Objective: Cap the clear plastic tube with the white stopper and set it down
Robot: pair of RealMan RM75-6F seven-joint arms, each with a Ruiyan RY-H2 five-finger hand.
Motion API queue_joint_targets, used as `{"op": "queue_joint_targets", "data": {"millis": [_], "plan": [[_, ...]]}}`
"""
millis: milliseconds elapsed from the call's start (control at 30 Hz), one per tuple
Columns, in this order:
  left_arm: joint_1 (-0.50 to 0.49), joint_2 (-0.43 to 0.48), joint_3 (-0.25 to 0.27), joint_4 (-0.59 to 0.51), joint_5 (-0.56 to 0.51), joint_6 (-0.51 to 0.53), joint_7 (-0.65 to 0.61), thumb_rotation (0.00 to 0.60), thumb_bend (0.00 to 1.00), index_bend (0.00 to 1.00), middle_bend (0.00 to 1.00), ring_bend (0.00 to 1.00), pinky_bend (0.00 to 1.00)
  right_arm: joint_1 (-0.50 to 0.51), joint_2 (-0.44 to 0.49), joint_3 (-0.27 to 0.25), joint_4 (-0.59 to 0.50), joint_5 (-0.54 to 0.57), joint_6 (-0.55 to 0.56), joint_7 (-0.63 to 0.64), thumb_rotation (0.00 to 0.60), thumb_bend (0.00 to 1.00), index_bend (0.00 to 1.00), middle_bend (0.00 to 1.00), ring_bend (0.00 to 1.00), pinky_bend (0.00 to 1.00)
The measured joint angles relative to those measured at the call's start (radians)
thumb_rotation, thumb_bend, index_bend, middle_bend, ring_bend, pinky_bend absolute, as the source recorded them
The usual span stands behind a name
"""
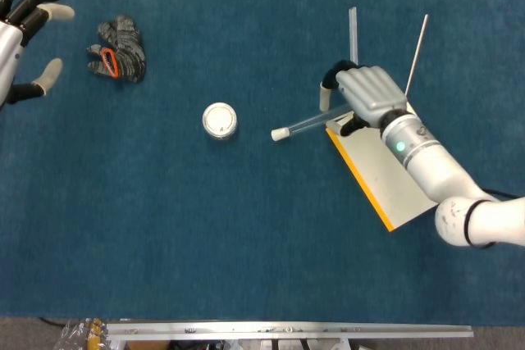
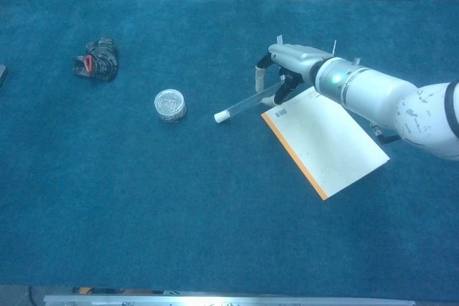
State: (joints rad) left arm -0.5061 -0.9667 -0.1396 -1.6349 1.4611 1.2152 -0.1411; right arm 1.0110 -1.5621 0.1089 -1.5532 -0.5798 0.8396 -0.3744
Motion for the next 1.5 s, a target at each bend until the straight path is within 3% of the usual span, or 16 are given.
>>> {"op": "queue_joint_targets", "data": {"millis": [100,233,367,700,967,1233,1500], "plan": [[-0.001,-0.002,-0.001,0.002,0.0,-0.005,0.0,0.6,0.35,0.26,0.2,0.06,0.16,-0.003,-0.021,-0.001,0.027,-0.039,-0.005,0.002,0.6,0.29,0.5,0.23,0.08,0.17],[0.0,-0.005,0.001,0.005,0.001,-0.01,0.0,0.6,0.35,0.26,0.2,0.05,0.16,-0.005,-0.026,-0.006,0.039,-0.062,-0.029,0.0,0.6,0.29,0.24,0.14,0.01,0.12],[0.001,-0.008,0.001,0.008,0.003,-0.011,-0.001,0.6,0.35,0.26,0.2,0.05,0.16,-0.01,-0.015,-0.003,0.039,-0.072,-0.033,0.002,0.6,0.29,0.16,0.11,0.0,0.12],[0.009,0.011,0.0,0.007,0.01,-0.006,-0.008,0.6,0.35,0.25,0.2,0.05,0.16,-0.041,0.096,0.02,-0.071,-0.119,0.018,0.018,0.6,0.28,0.13,0.09,0.0,0.12],[0.05,0.019,0.019,0.011,0.022,0.035,0.013,0.6,0.35,0.25,0.2,0.05,0.16,-0.149,0.325,0.006,-0.295,-0.196,0.203,0.002,0.6,0.35,0.13,0.12,0.0,0.12],[0.12,0.014,0.038,0.006,-0.015,0.099,0.135,0.6,0.35,0.25,0.2,0.05,0.16,-0.359,0.548,-0.089,-0.458,-0.35,0.429,0.007,0.6,0.35,0.13,0.12,0.0,0.12],[0.219,0.008,0.066,-0.011,-0.017,0.214,0.196,0.6,0.35,0.25,0.19,0.05,0.16,-0.589,0.691,-0.181,-0.515,-0.55,0.612,0.12,0.6,0.35,0.13,0.12,0.0,0.12]]}}
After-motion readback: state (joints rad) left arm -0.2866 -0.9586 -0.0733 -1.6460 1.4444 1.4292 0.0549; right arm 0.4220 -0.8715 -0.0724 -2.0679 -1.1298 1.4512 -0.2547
